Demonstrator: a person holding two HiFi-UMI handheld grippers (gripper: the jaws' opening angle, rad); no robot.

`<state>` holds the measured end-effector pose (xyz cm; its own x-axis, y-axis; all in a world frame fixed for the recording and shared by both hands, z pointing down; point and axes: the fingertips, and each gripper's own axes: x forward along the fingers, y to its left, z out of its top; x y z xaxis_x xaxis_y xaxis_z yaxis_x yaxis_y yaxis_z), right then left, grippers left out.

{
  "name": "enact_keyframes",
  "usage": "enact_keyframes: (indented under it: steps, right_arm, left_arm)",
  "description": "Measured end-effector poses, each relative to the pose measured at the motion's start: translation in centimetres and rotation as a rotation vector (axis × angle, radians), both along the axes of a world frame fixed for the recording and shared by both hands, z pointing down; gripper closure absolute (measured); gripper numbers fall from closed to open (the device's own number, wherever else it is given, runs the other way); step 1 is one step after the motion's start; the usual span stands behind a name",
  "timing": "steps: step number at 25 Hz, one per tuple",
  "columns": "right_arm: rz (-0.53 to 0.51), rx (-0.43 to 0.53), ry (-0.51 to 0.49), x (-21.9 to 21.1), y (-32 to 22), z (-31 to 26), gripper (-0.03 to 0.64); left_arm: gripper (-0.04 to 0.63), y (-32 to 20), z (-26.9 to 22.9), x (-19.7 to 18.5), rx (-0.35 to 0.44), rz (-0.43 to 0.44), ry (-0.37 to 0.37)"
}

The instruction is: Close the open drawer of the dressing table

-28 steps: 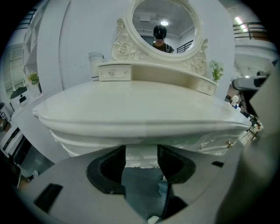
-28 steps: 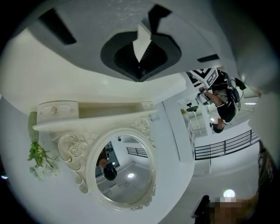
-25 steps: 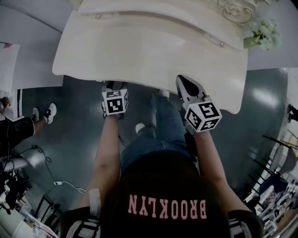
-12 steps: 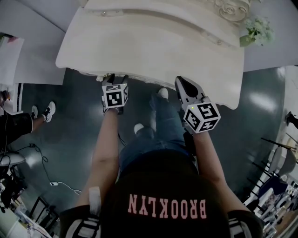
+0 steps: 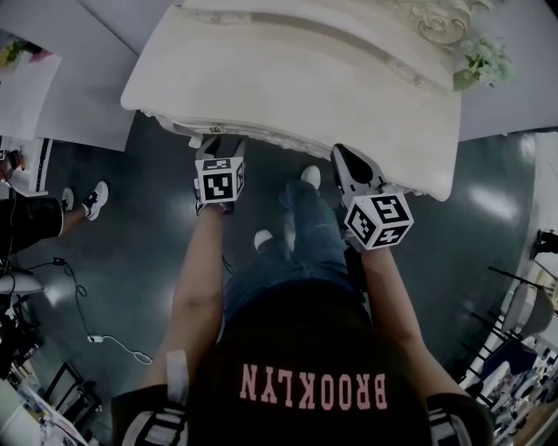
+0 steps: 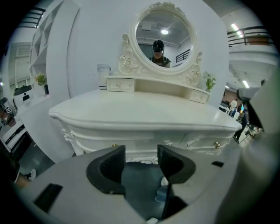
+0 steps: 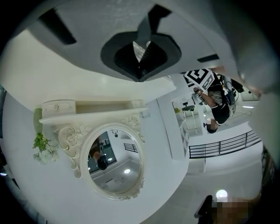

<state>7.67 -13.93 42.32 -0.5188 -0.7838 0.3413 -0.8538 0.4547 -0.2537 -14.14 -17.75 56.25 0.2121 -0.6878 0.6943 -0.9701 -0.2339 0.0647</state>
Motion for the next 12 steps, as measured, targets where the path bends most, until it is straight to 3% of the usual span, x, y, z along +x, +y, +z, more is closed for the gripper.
enact_keyframes:
  steps: [7,12]
  right_arm:
    - [-0.006,0.026,-0.001,-1.9,2.0,-0.9,0.619]
    - [-0.013,0.047,0.003,-3.6,3.8,-1.6,0.62]
  left_arm:
    - [0.379,2.4,-1.6,-1.0,0.039,0.011,0.026]
    - [0.474,4.7,-2.2,-2.2,0.057,0.018,0.067]
